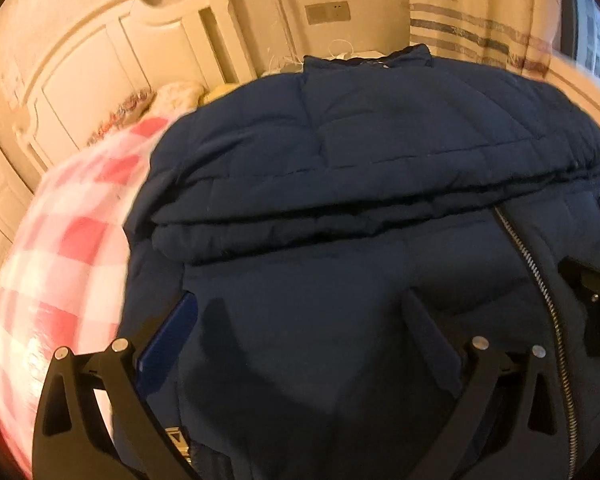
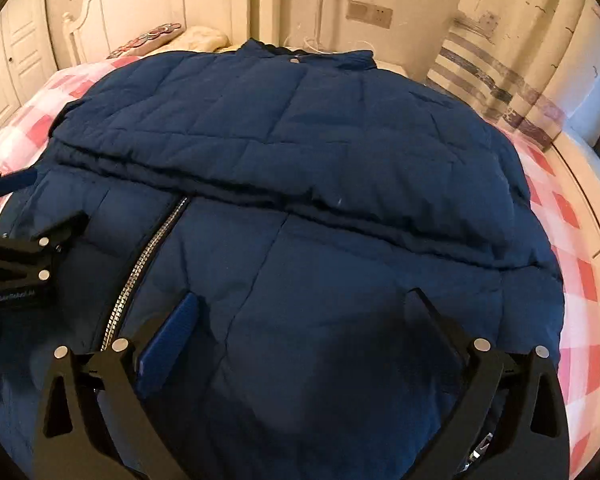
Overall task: Fold large clothes
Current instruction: 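Grasp the jacket collar with both tools and fold it toward the hem, then move both open tools along the zippered jacket front toward the ribbed hem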
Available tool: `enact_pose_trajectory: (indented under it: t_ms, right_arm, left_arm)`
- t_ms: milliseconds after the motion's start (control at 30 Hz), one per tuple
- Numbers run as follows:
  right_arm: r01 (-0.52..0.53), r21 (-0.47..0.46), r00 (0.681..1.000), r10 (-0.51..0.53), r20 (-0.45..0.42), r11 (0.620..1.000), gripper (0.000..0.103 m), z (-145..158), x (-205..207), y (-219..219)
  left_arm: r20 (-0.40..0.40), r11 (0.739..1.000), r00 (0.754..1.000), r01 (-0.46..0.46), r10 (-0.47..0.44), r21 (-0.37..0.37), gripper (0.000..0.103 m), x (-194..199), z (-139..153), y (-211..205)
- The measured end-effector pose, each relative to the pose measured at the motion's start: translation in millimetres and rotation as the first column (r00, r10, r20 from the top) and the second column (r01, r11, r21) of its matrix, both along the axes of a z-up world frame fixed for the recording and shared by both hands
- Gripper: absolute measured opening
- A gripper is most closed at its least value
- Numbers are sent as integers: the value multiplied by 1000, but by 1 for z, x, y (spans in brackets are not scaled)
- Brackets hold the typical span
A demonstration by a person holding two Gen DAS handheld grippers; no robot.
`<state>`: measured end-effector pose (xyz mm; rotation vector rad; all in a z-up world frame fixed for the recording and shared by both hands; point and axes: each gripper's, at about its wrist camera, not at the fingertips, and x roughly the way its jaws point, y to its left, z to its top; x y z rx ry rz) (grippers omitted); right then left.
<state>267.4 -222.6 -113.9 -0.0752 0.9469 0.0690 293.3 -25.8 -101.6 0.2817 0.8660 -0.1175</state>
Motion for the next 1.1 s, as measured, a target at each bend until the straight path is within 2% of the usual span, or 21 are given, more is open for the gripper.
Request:
enact_pose_trajectory:
  t_ms: [133, 233, 333, 400, 433, 467, 500, 533, 600, 667, 800, 867, 933, 1000, 1033, 1100]
  right_arm:
    - [0, 0, 1000, 0, 5, 1000, 99, 0, -2, 0]
    - [13, 49, 1000, -13, -5, 999, 98, 4, -6, -9]
    - [76, 91, 997, -77, 16, 993, 98, 14, -22, -31]
    - [122, 51, 992, -124, 30, 991, 98, 16, -31, -47]
    - [152, 27, 988, -152, 17, 988, 98, 12, -32, -56]
    - [171, 42, 985, -171, -13, 984, 98, 4, -32, -65]
    - [170, 90, 985, -168, -26, 981, 99, 0, -31, -72]
    - [169, 122, 986, -167, -25, 978, 99, -1, -31, -76]
    - [169, 111, 986, -167, -26, 979, 99, -1, -29, -75]
    - [168, 86, 986, -167, -26, 982, 99, -1, -27, -71]
    - [171, 128, 985, -170, -20, 977, 99, 0, -32, -77]
    - [201, 119, 979, -204, 16, 972, 98, 7, -42, -77]
    - [156, 147, 984, -167, 66, 977, 98, 17, -57, -66]
    - [86, 127, 992, -96, 83, 988, 98, 22, -66, -48]
    - [37, 100, 995, -46, 85, 994, 98, 22, -69, -35]
    - [-34, 29, 997, 32, 74, 999, 98, 14, -72, -13]
  left_arm:
    - [-32, 999, 999, -6, 4, -54, 101, 3, -2, 9]
    - [-43, 996, 999, -22, 19, -89, 101, 2, 2, 18]
    - [11, 984, 996, -86, 89, -153, 101, -13, 17, 49]
    - [28, 983, 991, -123, 128, -135, 101, -17, 19, 62]
    - [15, 983, 988, -150, 153, -106, 101, -15, 14, 69]
    - [-22, 982, 986, -166, 165, -92, 101, -10, 6, 75]
    - [-103, 978, 982, -173, 161, -119, 101, -2, -5, 82]
    - [-124, 972, 979, -178, 160, -154, 101, 1, -5, 88]
    - [-138, 964, 975, -197, 174, -180, 101, 3, -7, 96]
    - [-132, 966, 976, -195, 173, -172, 101, 3, -7, 95]
    - [-131, 953, 969, -233, 211, -192, 101, 1, -5, 103]
    - [-77, 946, 964, -266, 256, -184, 100, -9, 4, 102]
    - [-40, 951, 973, -232, 228, -206, 101, -28, 16, 97]
    - [-13, 960, 987, -160, 161, -230, 101, -50, 28, 82]
    - [3, 966, 991, -129, 133, -225, 101, -57, 30, 74]
    - [27, 985, 999, -35, 40, -169, 101, -72, 27, 47]
